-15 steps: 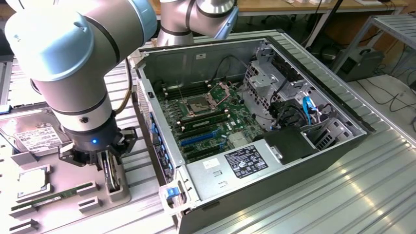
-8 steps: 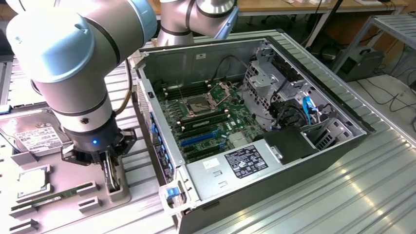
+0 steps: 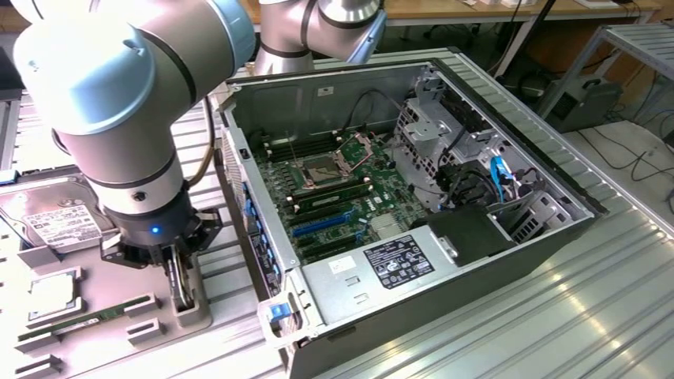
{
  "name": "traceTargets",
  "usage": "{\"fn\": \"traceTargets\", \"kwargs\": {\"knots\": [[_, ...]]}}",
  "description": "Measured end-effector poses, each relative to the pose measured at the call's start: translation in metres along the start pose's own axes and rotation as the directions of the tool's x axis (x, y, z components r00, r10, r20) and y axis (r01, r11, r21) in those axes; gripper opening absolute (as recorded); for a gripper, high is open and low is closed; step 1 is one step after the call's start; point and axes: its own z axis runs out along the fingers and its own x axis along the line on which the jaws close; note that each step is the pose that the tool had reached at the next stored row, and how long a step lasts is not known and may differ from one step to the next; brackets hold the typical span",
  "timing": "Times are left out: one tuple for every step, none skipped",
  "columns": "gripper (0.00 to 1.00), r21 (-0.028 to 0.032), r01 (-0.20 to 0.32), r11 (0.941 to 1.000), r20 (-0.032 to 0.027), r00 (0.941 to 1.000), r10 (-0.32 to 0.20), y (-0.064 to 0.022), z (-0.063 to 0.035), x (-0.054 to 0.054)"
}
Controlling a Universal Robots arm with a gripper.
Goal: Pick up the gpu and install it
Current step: 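Pick up the gpu and move the gpu toward the slot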
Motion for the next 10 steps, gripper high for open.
{"fn": "traceTargets", "kwargs": {"knots": [[0.3,0.0001,0.0,1.0,-0.0001,1.0,0.0,0.0,0.0,-0.0003],[0.3,0.0,0.0,1.0,-0.0001,1.0,0.0,0.0,0.0001,-0.0006],[0.3,0.0,0.0,1.0,0.0,1.0,0.0,0.0,0.0002,-0.0007],[0.3,0.0,0.0,1.0,0.0,1.0,0.0,0.0,0.0003,-0.0011],[0.3,-0.0001,0.0,1.0,-0.0001,1.0,0.0,0.0,0.0004,-0.0014],[0.3,0.0,0.0,1.0,-0.0001,1.0,0.0,0.0,0.0005,-0.0018],[0.3,0.0001,0.0,1.0,-0.0002,1.0,0.0,-0.0001,0.0005,-0.0022],[0.3,0.0002,0.0,1.0,-0.0002,1.0,0.0,-0.0001,0.0006,-0.0026],[0.3,0.0001,0.0,1.0,-0.0002,1.0,0.0,-0.0001,0.0006,-0.0026],[0.3,0.0002,0.0,1.0,-0.0002,1.0,0.0,-0.0001,0.0006,-0.0026]]}}
